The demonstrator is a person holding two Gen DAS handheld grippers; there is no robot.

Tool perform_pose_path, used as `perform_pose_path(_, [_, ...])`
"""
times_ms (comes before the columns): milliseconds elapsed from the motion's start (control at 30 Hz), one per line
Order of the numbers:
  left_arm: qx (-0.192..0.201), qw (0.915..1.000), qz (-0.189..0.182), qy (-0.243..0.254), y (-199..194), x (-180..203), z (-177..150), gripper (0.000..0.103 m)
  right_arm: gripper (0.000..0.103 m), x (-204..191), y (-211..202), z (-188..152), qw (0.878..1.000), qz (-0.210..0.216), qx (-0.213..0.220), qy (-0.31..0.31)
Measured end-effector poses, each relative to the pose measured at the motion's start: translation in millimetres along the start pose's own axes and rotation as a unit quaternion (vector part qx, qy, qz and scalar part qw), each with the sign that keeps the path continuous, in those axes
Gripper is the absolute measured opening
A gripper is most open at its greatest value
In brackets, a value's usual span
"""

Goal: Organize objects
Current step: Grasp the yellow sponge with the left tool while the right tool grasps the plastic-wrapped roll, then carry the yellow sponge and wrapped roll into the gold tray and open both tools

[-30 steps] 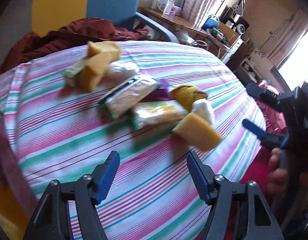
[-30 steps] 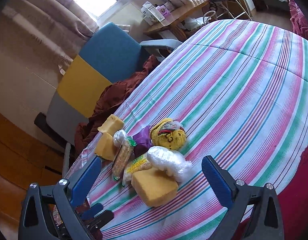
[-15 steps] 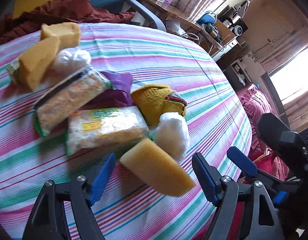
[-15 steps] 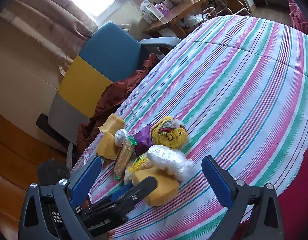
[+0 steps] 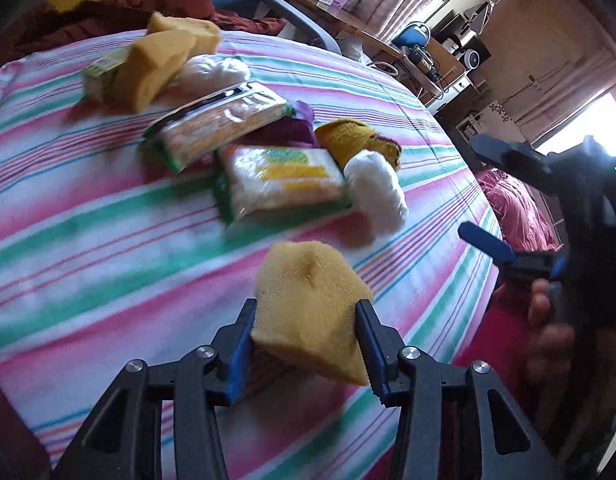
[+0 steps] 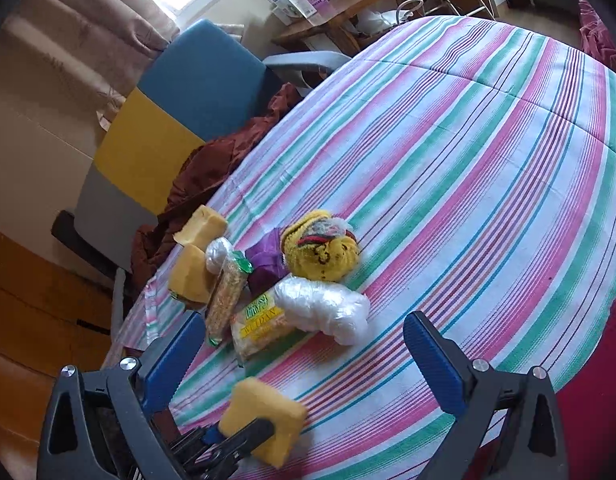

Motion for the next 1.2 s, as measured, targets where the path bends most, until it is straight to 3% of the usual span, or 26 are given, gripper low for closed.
perform_pose_path(100, [0.006,1.0000,0.004,0.005,-13.6,-5.8,-17.8,0.049,0.102,-0.2,2.4,-0.3,1.000,-0.013,-0.006,0.001])
perform_pose_path(200, [0.011,0.9998,0.007,0.014,-19.8,-8.0,-30.1,0.049,0.102,-4.1,15.5,2.4,0.997,-0.059,-0.041,-0.009])
perform_pose_path(267, [0.010,0.9998,0.008,0.014,-21.8,-10.6,-32.1,0.049,0.102,-12.0,25.4,6.1,0.993,-0.098,-0.053,-0.026])
perform_pose_path(367, [0.011,0.9997,0.009,0.019,-20.1,-9.9,-28.2,0.049,0.101,-14.7,41.7,13.3,0.991,-0.113,-0.062,-0.027])
perform_pose_path(433, [0.015,0.9995,0.017,0.024,-18.3,-7.5,-24.6,0.052,0.101,-11.1,57.8,16.2,0.990,-0.114,-0.079,-0.019])
perform_pose_path(500, [0.021,0.9990,0.025,0.029,-18.2,-5.6,-22.1,0.067,0.100,-4.6,72.2,17.1,0.987,-0.125,-0.097,-0.011])
perform_pose_path(567, [0.030,0.9983,0.036,0.035,-20.0,-4.8,-20.2,0.078,0.093,-1.0,76.7,18.6,0.987,-0.123,-0.101,-0.010])
perform_pose_path(733, [0.040,0.9960,0.059,0.054,-20.9,-0.2,-18.5,0.080,0.066,-10.5,81.2,14.2,0.984,-0.139,-0.100,-0.051])
perform_pose_path(867, [0.038,0.9946,0.074,0.062,-17.7,0.8,-16.2,0.083,0.064,-13.7,76.7,13.5,0.984,-0.133,-0.098,-0.058])
perform_pose_path(967, [0.032,0.9927,0.091,0.072,-10.4,3.6,-13.4,0.080,0.063,-14.9,72.0,14.0,0.986,-0.125,-0.093,-0.060])
perform_pose_path(1033, [0.020,0.9919,0.095,0.083,-4.1,5.9,-15.7,0.064,0.062,-15.4,67.1,12.5,0.988,-0.109,-0.093,-0.056])
perform_pose_path(1200, [0.034,0.9904,0.100,0.089,-14.0,8.6,-22.2,0.056,0.062,-20.4,52.1,13.7,0.994,-0.059,-0.067,-0.057])
Point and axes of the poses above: each gripper's, at about its wrist camera, not at the fingertips, and y roughly the way its jaws point, x to its right, z to its top, the point moved 1 cm from there along y, roughly the way its jaws point, and after that the axes turned 6 degrees about -x, right-handed, at the moved point
